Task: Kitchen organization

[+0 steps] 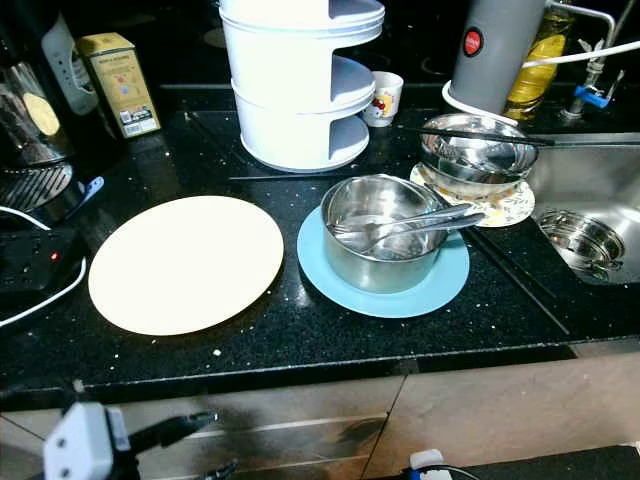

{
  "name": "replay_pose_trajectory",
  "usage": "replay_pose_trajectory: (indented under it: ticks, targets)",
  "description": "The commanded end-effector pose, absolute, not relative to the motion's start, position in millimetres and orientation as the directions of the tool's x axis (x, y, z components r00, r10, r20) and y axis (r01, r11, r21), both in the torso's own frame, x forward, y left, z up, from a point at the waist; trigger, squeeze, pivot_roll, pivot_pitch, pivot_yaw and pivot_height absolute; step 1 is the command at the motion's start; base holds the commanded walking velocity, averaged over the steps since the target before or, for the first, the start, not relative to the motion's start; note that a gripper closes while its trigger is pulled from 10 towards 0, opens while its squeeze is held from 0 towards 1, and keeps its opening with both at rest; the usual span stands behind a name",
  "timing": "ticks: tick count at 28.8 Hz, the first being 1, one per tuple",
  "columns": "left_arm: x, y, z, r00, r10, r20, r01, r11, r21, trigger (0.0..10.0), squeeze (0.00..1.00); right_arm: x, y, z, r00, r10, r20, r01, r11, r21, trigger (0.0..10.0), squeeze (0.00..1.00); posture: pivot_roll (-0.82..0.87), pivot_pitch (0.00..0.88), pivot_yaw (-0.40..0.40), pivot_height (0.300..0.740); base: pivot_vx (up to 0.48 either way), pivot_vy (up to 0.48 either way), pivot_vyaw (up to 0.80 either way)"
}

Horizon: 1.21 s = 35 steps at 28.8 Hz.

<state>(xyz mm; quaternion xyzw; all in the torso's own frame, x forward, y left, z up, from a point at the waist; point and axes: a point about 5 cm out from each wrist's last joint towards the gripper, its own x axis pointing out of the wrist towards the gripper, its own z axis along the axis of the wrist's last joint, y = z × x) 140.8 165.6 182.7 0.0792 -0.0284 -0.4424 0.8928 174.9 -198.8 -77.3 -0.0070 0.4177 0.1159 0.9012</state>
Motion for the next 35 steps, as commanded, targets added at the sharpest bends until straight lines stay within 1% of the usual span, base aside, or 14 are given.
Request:
replay_pose_trajectory:
  ticks: [1, 9, 12, 16, 19, 20, 21, 22, 24, 27, 29, 32, 33, 35]
  targets:
    - [145, 164, 200, 0.600, -0.799, 0.029, 0.788, 0.597, 0.148, 10.0, 0.00, 164, -198, -83, 0.592, 0.208, -0.779, -0.219, 0.971, 0.093, 10.0, 0.00, 0.01, 0.182, -0.042, 0.740, 0.000, 0.000, 0.00]
    - [182, 167, 258, 0.643, -0.728, 0.238, 0.718, 0.681, 0.142, 10.0, 0.00, 164, -197, -83, 0.590, 0.216, -0.778, -0.223, 0.970, 0.100, 10.0, 0.00, 0.01, 0.180, -0.036, 0.740, 0.000, 0.000, 0.00]
    - [193, 173, 274, 0.660, -0.712, 0.239, 0.705, 0.697, 0.132, 10.0, 0.00, 164, -196, -83, 0.590, 0.217, -0.778, -0.222, 0.970, 0.101, 10.0, 0.00, 0.01, 0.180, -0.034, 0.740, 0.000, 0.000, 0.00]
    - [211, 186, 285, 0.739, -0.638, 0.218, 0.628, 0.769, 0.122, 10.0, 0.00, 163, -197, -83, 0.589, 0.217, -0.778, -0.221, 0.970, 0.102, 10.0, 0.00, 0.01, 0.183, -0.033, 0.740, 0.000, 0.000, 0.00]
    - [215, 193, 294, 0.730, -0.650, 0.211, 0.621, 0.760, 0.191, 10.0, 0.00, 163, -196, -83, 0.589, 0.218, -0.778, -0.221, 0.970, 0.105, 10.0, 0.00, 0.01, 0.184, -0.035, 0.740, 0.000, 0.000, 0.00]
    - [215, 195, 297, 0.718, -0.662, 0.212, 0.626, 0.749, 0.218, 10.0, 0.08, 163, -196, -84, 0.588, 0.219, -0.779, -0.221, 0.970, 0.105, 10.0, 0.00, 0.01, 0.185, -0.035, 0.740, 0.000, 0.000, 0.00]
    - [216, 196, 300, 0.711, -0.670, 0.212, 0.631, 0.741, 0.227, 10.0, 0.08, 162, -196, -84, 0.587, 0.219, -0.780, -0.221, 0.969, 0.106, 10.0, 0.00, 0.01, 0.185, -0.035, 0.740, 0.000, 0.000, 0.00]
    - [215, 198, 301, 0.689, -0.701, 0.184, 0.660, 0.712, 0.240, 10.0, 1.00, 162, -196, -84, 0.586, 0.219, -0.780, -0.222, 0.969, 0.106, 10.0, 0.00, 0.01, 0.184, -0.035, 0.740, 0.000, 0.000, 0.00]
    - [213, 198, 303, 0.664, -0.733, 0.150, 0.694, 0.678, 0.241, 10.0, 1.00, 162, -196, -84, 0.585, 0.219, -0.781, -0.221, 0.969, 0.106, 10.0, 0.00, 0.01, 0.184, -0.035, 0.740, 0.000, 0.000, 0.00]
    - [208, 197, 297, 0.580, -0.811, -0.076, 0.790, 0.537, 0.297, 10.0, 1.00, 162, -196, -84, 0.586, 0.218, -0.781, -0.219, 0.970, 0.106, 10.0, 0.00, 0.01, 0.186, -0.032, 0.740, 0.000, 0.000, 0.00]
    - [206, 200, 288, 0.535, -0.812, -0.235, 0.827, 0.446, 0.343, 10.0, 1.00, 163, -196, -84, 0.587, 0.216, -0.780, -0.217, 0.970, 0.105, 10.0, 0.00, 0.01, 0.186, -0.031, 0.740, 0.000, 0.000, 0.00]
    - [205, 202, 284, 0.506, -0.802, -0.319, 0.847, 0.391, 0.360, 10.0, 1.00, 163, -196, -84, 0.588, 0.215, -0.780, -0.216, 0.971, 0.105, 10.0, 0.00, 0.01, 0.188, -0.030, 0.740, 0.000, 0.000, 0.00]
    - [206, 203, 284, 0.502, -0.795, -0.341, 0.847, 0.372, 0.380, 10.0, 0.00, 164, -197, -83, 0.589, 0.214, -0.780, -0.215, 0.971, 0.104, 10.0, 0.00, 0.01, 0.187, -0.030, 0.740, 0.000, 0.000, 0.00]
    - [206, 204, 285, 0.495, -0.787, -0.368, 0.848, 0.344, 0.404, 10.0, 0.00, 164, -197, -83, 0.589, 0.213, -0.779, -0.215, 0.971, 0.103, 10.0, 0.00, 0.01, 0.188, -0.030, 0.740, 0.000, 0.000, 0.00]
